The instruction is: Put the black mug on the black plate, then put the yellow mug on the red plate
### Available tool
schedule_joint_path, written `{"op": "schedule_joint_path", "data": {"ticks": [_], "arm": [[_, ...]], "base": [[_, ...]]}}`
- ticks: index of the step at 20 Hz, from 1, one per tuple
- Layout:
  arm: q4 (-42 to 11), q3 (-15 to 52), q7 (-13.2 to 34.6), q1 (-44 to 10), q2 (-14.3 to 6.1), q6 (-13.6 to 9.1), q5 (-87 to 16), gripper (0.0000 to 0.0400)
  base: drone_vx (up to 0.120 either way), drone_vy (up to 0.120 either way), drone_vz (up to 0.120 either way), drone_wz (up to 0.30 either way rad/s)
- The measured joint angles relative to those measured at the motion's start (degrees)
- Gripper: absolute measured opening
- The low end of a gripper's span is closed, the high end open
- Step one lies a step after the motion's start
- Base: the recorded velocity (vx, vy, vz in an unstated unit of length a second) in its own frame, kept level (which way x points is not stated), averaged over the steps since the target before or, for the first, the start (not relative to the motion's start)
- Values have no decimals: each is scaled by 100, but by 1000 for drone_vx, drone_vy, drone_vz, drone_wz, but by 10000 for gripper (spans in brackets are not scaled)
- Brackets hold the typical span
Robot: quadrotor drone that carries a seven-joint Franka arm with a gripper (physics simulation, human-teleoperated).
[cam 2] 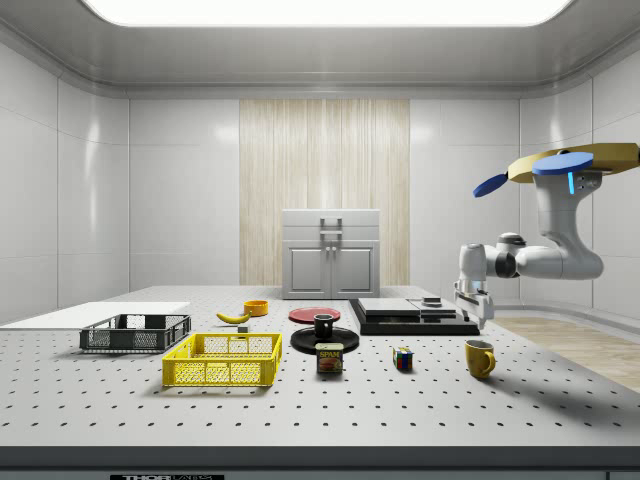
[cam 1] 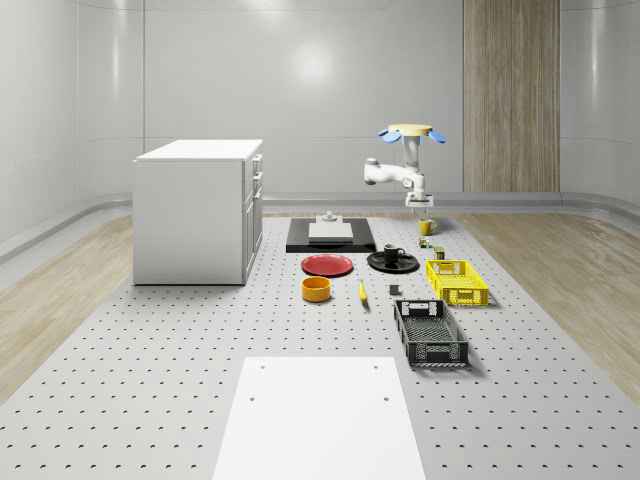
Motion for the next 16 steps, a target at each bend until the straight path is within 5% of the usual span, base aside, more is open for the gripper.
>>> {"op": "schedule_joint_path", "data": {"ticks": [16], "arm": [[80,-946,36,-96,-5,257,-907,400]], "base": [[0,0,0,0]]}}
